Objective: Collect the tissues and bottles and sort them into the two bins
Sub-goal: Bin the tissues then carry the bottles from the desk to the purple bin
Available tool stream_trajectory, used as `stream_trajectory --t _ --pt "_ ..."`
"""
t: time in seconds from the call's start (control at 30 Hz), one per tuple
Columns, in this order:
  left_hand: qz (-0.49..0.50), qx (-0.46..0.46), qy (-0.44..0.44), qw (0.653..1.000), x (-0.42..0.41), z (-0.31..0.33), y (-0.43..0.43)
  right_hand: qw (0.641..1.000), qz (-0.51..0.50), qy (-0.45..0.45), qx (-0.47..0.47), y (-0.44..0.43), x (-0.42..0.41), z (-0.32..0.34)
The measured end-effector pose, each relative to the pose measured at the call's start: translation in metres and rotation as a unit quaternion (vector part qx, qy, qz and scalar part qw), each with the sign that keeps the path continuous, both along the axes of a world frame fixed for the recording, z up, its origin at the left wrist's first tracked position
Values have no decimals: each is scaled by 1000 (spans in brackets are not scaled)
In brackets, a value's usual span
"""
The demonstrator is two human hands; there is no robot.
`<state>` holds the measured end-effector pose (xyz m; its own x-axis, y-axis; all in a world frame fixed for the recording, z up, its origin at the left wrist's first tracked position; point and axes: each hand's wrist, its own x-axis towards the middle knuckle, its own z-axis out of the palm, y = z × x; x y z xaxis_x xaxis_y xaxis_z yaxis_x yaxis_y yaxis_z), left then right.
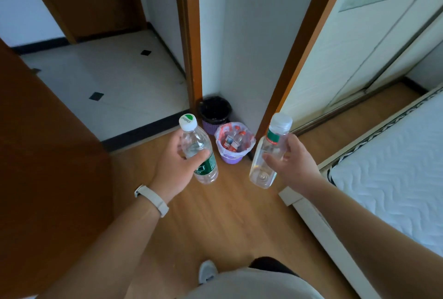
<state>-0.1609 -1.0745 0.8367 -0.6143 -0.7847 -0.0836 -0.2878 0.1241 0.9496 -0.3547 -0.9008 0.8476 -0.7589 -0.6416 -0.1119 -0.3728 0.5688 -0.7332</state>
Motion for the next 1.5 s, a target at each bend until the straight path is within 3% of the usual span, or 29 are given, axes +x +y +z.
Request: stream_trajectory --t 0.3,0.57,0.9,1.2,1.5 --pt "-14 7 -18 1000 -49 -24 -72 999 -29 -37 -9 -71 -54 -36" --pt "-23 22 -71 997 -149 -44 -156 997 -15 -75 2 -167 -147 -86" --pt "-128 -8 -103 986 -282 -61 -233 995 -74 -63 23 -220 -264 -92" --pt "-235 -7 -128 963 -358 -106 -291 981 -168 -81 53 -242 -288 -122" --pt "-349 -11 -158 924 -415 -204 -374 946 -282 -117 108 -301 -285 -195"
